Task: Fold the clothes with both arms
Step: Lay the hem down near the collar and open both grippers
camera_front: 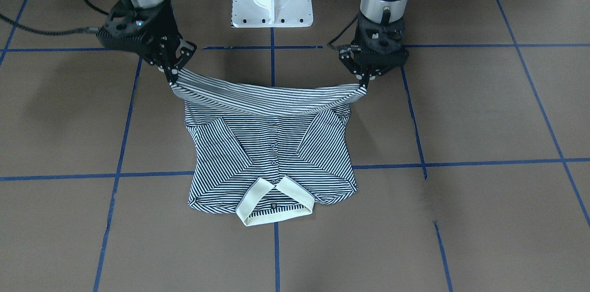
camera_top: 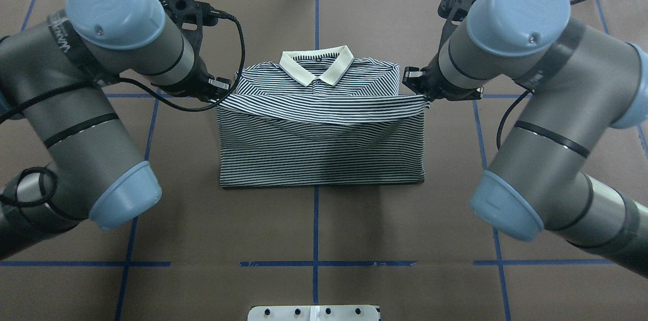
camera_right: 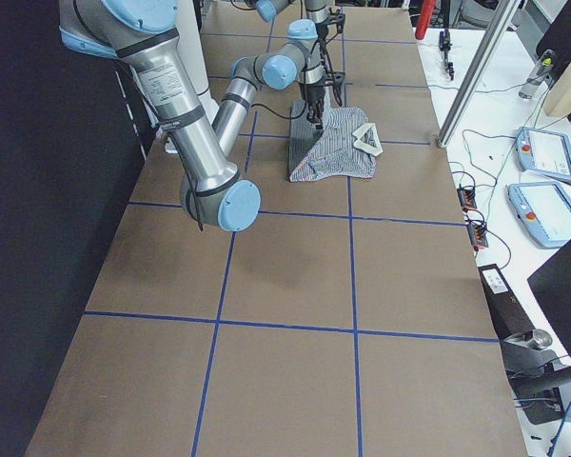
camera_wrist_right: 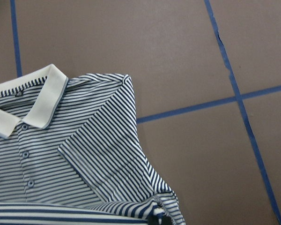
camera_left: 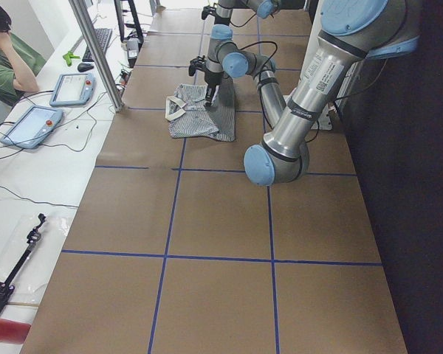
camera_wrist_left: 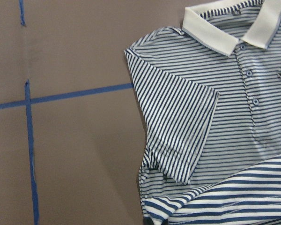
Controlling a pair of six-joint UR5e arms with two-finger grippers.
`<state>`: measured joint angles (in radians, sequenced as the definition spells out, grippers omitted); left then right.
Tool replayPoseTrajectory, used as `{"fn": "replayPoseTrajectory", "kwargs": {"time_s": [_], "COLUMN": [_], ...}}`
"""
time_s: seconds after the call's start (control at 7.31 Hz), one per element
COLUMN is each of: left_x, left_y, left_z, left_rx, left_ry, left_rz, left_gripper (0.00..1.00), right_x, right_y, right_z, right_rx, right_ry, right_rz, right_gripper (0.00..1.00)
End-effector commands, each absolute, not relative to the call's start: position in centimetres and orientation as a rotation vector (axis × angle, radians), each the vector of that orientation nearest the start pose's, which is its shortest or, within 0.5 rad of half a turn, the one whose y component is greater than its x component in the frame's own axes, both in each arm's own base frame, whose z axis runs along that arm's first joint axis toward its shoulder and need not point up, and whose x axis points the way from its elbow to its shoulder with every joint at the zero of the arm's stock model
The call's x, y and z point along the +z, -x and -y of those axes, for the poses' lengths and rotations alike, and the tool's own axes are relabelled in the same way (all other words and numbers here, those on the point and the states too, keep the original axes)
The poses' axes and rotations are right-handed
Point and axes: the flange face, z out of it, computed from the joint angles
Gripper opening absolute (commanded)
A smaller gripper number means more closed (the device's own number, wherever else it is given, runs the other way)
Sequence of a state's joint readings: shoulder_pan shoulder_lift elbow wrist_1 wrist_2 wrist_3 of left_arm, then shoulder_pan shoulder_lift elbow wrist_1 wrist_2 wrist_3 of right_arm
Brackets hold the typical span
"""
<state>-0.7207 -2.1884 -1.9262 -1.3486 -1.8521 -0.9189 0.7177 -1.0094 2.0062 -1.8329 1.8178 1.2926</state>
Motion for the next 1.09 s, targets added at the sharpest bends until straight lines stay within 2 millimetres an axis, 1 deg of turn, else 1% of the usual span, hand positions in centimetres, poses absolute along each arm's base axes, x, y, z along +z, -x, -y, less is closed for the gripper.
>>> {"fn": "replayPoseTrajectory", "kwargs": {"time_s": [0.0, 0.14, 0.27, 0.41, 0.55, 0.68, 0.82, 0.96], "left_x": [21.2, 23.0, 24.9, 27.0, 28.5, 29.3, 29.8, 29.9], "left_y": [-41.8, -43.0, -43.9, -45.5, -46.3, -46.7, -47.0, -47.1], "left_z": [54.2, 57.1, 59.5, 61.3, 62.1, 62.5, 62.9, 62.8], "left_rx": [0.009, -0.011, -0.013, -0.012, -0.011, -0.012, -0.016, -0.016], "left_ry": [-0.295, -0.316, -0.335, -0.343, -0.345, -0.338, -0.334, -0.336], "left_rz": [-0.731, -0.718, -0.722, -0.726, -0.726, -0.720, -0.707, -0.704], "left_gripper": [0.00, 0.00, 0.00, 0.00, 0.00, 0.00, 0.00, 0.00], "right_x": [23.2, 25.1, 27.0, 28.7, 29.4, 30.2, 30.6, 31.3], "right_y": [41.1, 43.7, 45.1, 46.2, 46.6, 46.9, 47.1, 47.3], "right_z": [54.2, 57.5, 60.2, 61.6, 62.0, 62.1, 62.1, 62.0], "right_rx": [0.358, 0.368, 0.378, 0.381, 0.381, 0.382, 0.380, 0.374], "right_ry": [-0.165, -0.168, -0.176, -0.180, -0.178, -0.173, -0.169, -0.166], "right_rz": [0.764, 0.757, 0.755, 0.756, 0.752, 0.737, 0.731, 0.720], "right_gripper": [0.00, 0.00, 0.00, 0.00, 0.00, 0.00, 0.00, 0.00]}}
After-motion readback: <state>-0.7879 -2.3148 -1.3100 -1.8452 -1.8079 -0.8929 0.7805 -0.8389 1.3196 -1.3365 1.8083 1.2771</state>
